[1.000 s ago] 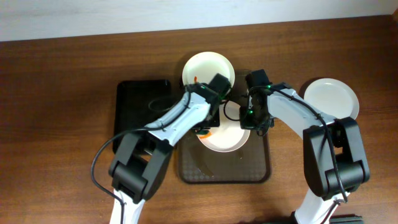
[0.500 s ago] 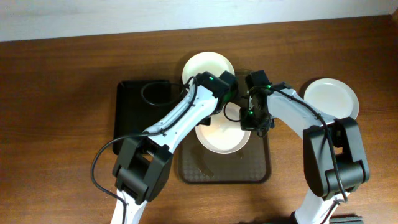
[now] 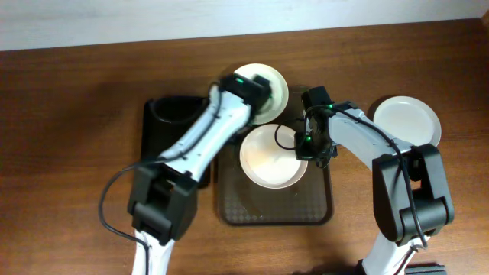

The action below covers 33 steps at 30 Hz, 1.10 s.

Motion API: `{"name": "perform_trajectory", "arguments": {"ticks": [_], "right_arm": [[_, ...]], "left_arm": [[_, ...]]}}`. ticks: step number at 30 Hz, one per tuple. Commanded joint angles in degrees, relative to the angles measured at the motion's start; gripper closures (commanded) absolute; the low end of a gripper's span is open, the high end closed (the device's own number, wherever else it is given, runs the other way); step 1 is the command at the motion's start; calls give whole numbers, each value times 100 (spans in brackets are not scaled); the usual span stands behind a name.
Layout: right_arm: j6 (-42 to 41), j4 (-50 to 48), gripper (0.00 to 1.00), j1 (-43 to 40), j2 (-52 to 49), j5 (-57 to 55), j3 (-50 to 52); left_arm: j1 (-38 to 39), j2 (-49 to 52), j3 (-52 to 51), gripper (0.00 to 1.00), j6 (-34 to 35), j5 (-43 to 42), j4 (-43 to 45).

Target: Clean dirty plates on tray and stack at the side

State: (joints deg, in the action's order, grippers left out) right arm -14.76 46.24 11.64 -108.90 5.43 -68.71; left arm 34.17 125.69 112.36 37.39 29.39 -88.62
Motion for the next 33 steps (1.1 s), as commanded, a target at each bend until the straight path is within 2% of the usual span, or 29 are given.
{"name": "perform_trajectory", "arguments": {"ticks": [1, 3, 5, 7, 8, 11, 13, 15, 17, 18, 20, 21, 28, 33], "right_arm": [[105, 83, 96, -42, -52, -267, 94], [103, 83, 96, -42, -52, -267, 94], [105, 74, 96, -42, -52, -267, 94], [103, 74, 96, -42, -52, -264, 94], [101, 70, 96, -42, -52, -264, 94], [103, 22, 96, -42, -52, -267, 94], [103, -13, 96, -42, -52, -264, 94], [103, -22, 96, -42, -52, -234, 94], [175, -20, 96, -42, -50, -219, 90], [358, -17, 96, -42, -42, -125, 68], [459, 105, 96, -42, -22, 37, -76], [496, 173, 96, -42, -4, 39, -175], [752, 299, 96, -39, 428, 658, -1082], [831, 304, 96, 232, 549, 1408, -1998]], "left_arm": [[-920, -251, 94, 100, 98, -2, 83], [-1521, -251, 92, 100, -79, -389, 365], [-1840, -249, 57, 100, -901, -1220, 798], [-2177, -249, -223, 100, -1141, -1574, 1239], [-2293, -249, -444, 100, -1252, -1587, 1443], [-2446, -249, -1200, 100, -2417, -2317, 2214], [-2461, -249, -1386, 97, -2555, -2426, 2297], [-2487, -251, -1405, 71, -2555, -2426, 2271], [-2524, -348, -1394, 68, -2553, -2448, 2232], [-2559, -466, -1375, 55, -2553, -2509, 2184], [-2656, -852, -1329, 9, -2551, -2588, 2092], [-2706, -1056, -1298, 0, -2551, -2603, 2009], [-3108, -2566, -1290, 0, -2531, -2664, 1674], [-3200, -3104, -1290, 0, -2529, -2669, 1362]]}}
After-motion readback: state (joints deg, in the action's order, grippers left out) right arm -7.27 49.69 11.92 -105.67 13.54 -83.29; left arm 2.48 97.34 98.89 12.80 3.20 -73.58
